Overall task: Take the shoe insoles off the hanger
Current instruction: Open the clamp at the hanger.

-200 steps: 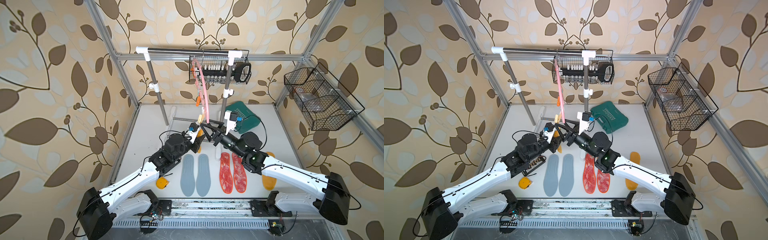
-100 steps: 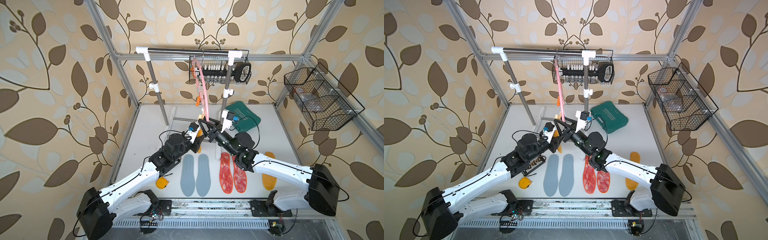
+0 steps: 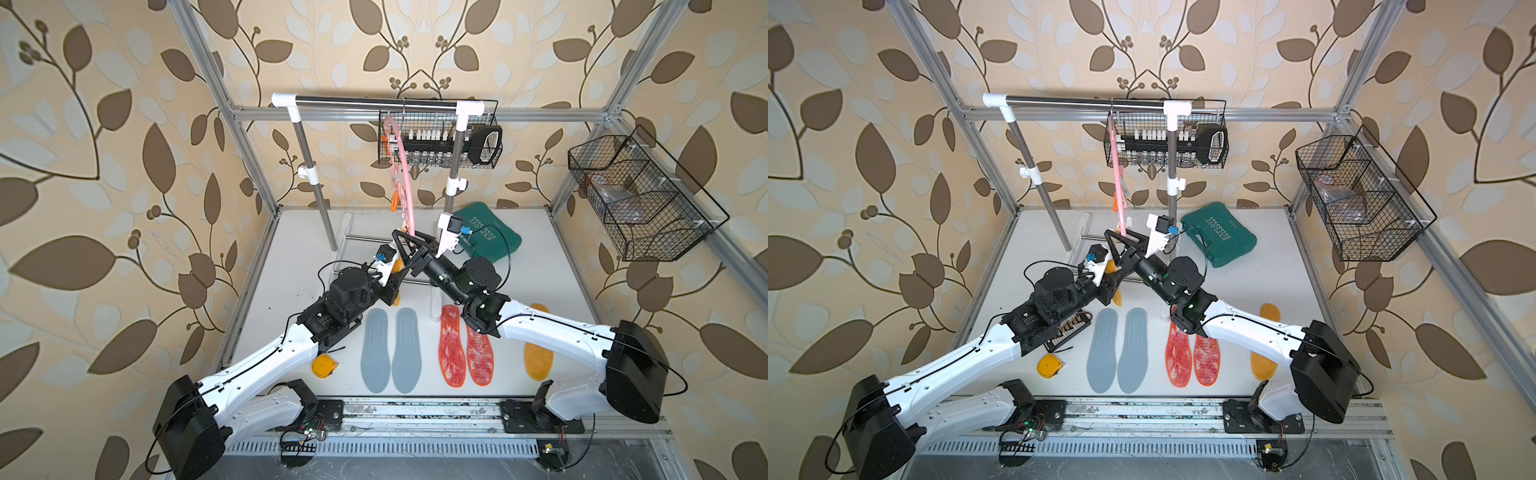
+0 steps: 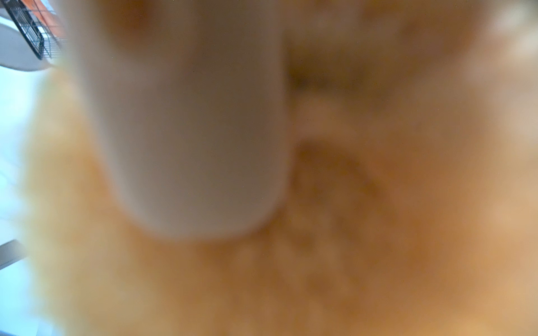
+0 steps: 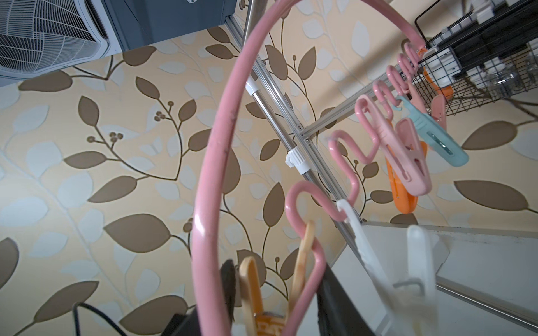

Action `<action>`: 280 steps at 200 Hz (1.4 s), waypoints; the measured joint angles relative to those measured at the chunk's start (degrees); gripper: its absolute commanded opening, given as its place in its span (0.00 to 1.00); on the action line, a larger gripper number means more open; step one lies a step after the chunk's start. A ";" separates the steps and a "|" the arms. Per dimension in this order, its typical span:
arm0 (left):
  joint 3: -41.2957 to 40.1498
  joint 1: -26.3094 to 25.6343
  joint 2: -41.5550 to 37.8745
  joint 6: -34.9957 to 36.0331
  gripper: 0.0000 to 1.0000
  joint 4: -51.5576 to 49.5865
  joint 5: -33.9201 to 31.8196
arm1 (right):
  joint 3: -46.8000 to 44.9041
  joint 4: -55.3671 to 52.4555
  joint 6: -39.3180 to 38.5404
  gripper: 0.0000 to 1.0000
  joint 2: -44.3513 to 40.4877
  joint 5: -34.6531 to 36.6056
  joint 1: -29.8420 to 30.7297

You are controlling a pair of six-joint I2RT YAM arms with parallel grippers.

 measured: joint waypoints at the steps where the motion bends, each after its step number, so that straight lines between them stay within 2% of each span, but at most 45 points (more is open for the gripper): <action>1: 0.00 0.00 0.00 0.00 0.38 -0.02 -0.04 | 0.00 0.00 0.00 0.39 0.00 0.02 0.00; 46: -0.07 0.02 -0.09 0.00 0.39 -1.11 -0.87 | 0.02 -1.33 0.66 0.30 0.09 0.55 -0.07; 104: -1.09 -0.02 -0.33 0.26 0.39 -1.20 -0.90 | 0.66 -4.28 -0.42 0.25 0.00 1.86 -0.07; 152: -3.06 -0.04 -1.05 0.39 0.39 -1.33 -0.35 | 0.68 -5.20 -1.53 0.25 -0.13 3.08 -0.11; 239: -9.38 -0.04 -4.76 0.22 0.39 -1.29 -1.97 | 0.68 -8.04 -2.38 0.43 -0.90 3.56 -0.11; 280: -10.62 -0.04 -8.79 0.07 0.39 -1.77 -3.10 | 0.66 -9.99 -3.48 0.57 -1.49 3.61 -0.11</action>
